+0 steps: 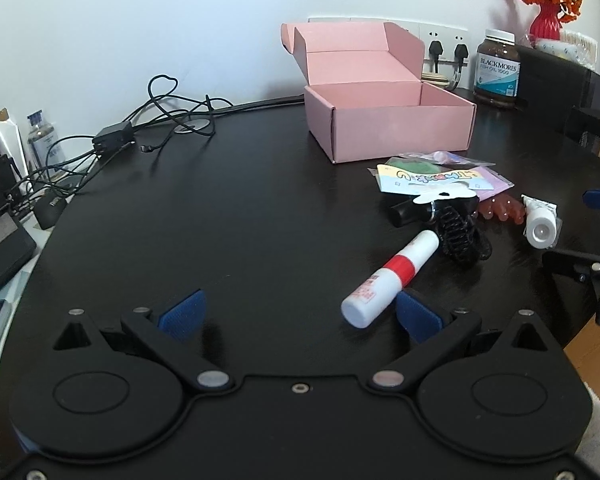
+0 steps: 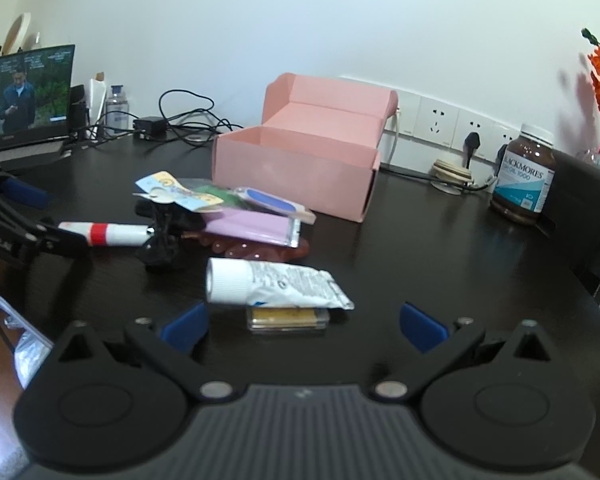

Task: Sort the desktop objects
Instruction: 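Approach the white cream tube with the right gripper open, then close the right gripper on the white cream tube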

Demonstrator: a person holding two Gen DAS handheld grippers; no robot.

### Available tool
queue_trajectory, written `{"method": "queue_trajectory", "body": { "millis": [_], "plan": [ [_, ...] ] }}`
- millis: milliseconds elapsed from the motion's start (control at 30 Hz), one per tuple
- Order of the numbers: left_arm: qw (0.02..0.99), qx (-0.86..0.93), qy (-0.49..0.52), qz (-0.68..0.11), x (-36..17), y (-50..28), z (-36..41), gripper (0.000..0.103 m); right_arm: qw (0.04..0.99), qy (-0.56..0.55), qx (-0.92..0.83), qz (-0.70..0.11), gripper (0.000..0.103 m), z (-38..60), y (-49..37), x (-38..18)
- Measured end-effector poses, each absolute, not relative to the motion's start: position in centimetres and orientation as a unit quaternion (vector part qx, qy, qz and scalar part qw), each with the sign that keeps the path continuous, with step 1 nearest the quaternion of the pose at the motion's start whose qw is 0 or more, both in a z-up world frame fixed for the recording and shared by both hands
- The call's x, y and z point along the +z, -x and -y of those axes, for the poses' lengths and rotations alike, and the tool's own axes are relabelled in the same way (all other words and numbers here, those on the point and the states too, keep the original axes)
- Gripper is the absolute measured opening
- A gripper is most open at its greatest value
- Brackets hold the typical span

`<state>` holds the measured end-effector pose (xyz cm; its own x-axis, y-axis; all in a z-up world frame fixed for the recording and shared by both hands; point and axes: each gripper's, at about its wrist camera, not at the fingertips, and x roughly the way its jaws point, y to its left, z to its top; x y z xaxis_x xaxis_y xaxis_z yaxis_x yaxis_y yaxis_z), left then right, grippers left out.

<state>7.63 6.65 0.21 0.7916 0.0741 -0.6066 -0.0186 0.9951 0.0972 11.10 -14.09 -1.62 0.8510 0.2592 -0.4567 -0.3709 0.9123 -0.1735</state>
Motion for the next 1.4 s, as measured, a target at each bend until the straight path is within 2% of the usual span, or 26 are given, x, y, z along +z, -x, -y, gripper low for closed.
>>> {"method": "queue_trajectory", "body": {
  "millis": [500, 1033, 1400],
  "plan": [
    [0.949, 0.018, -0.071, -0.307, 0.7, -8.2, -5.6, 0.103, 0.959, 0.134, 0.131, -0.211, 0.102, 14.8, -12.0, -1.7],
    [0.944, 0.015, -0.033, -0.327, 0.2, -9.6, -6.1, 0.103, 0.963, 0.143, 0.098, -0.206, 0.102, 15.2, -14.7, -1.7],
    [0.949, 0.021, -0.046, -0.311, 1.6, -11.8, -5.6, 0.103, 0.961, 0.112, 0.094, -0.236, 0.102, 16.1, -17.1, -1.3]
  ]
}}
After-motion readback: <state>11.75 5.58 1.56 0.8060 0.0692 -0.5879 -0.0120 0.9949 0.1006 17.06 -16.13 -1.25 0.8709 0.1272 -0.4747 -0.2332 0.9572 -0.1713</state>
